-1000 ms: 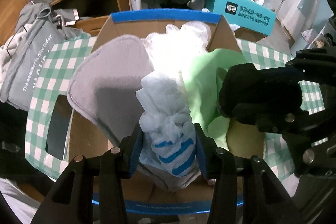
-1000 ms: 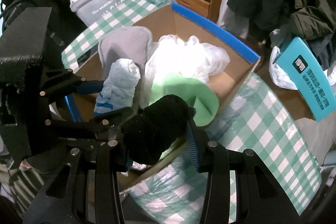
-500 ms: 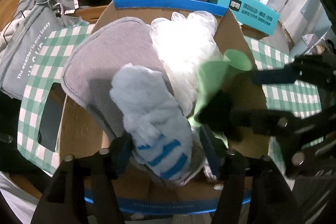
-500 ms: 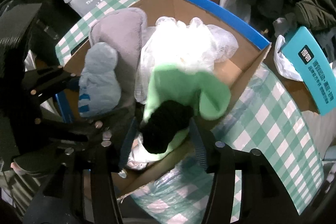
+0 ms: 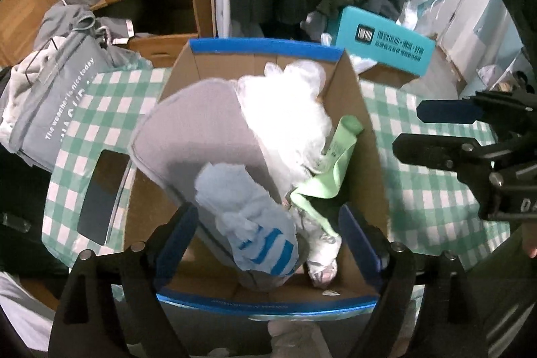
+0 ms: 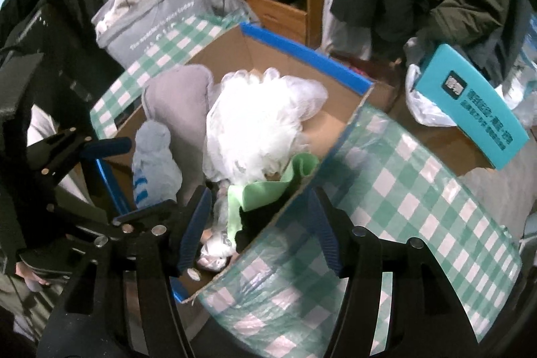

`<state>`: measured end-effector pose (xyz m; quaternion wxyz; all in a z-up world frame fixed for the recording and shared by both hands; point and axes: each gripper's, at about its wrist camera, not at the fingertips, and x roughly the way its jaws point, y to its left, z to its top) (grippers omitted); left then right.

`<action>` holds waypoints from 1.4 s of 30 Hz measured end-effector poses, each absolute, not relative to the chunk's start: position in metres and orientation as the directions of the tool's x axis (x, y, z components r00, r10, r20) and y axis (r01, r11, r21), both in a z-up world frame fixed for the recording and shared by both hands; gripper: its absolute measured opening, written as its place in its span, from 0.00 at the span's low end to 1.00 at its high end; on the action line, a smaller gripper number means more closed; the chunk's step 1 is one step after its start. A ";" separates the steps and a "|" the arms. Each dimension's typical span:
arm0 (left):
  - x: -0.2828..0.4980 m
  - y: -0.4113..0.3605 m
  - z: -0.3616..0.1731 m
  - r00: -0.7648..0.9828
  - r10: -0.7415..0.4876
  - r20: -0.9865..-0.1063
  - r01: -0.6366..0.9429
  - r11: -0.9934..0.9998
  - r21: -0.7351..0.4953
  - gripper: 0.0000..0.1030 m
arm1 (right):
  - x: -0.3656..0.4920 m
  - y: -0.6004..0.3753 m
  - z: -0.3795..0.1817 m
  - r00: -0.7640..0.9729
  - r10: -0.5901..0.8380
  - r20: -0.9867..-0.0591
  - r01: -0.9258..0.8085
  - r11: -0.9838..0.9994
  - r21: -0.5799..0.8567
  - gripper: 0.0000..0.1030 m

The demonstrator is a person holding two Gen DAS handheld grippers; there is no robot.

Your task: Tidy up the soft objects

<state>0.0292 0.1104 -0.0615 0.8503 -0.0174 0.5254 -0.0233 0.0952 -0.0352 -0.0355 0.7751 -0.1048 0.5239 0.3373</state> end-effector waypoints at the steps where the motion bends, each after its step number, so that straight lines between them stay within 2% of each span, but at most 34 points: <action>1: 0.029 0.111 -0.058 0.451 -0.058 -0.891 0.014 0.998 -0.058 0.85 | 0.095 -0.037 -0.033 0.231 0.413 -0.881 -0.629 0.754 0.189 0.58; 6: 0.025 0.108 -0.042 0.491 -0.056 -0.869 0.001 0.998 -0.064 0.86 | 0.094 -0.055 -0.019 0.301 0.409 -0.862 -0.603 0.782 0.160 0.58; 8: 0.023 0.106 -0.037 0.507 -0.051 -0.861 -0.004 0.998 -0.061 0.90 | 0.092 -0.062 -0.014 0.322 0.415 -0.851 -0.592 0.790 0.161 0.58; 12: 0.019 0.098 -0.025 0.538 -0.020 -0.843 -0.005 1.000 -0.027 0.92 | 0.086 -0.077 0.000 0.370 0.422 -0.828 -0.577 0.803 0.150 0.58; 14: 0.016 0.094 -0.020 0.557 0.006 -0.830 -0.007 1.000 0.003 0.99 | 0.083 -0.083 0.005 0.395 0.422 -0.816 -0.570 0.809 0.142 0.58; 26: 0.004 0.067 0.006 0.634 0.061 -0.771 0.007 0.996 0.085 0.99 | 0.062 -0.120 0.027 0.487 0.453 -0.747 -0.541 0.828 0.149 0.59; 42: 0.004 0.039 0.009 0.640 0.108 -0.761 0.029 0.986 0.165 0.99 | 0.062 -0.139 0.017 0.513 0.424 -0.747 -0.514 0.848 0.129 0.59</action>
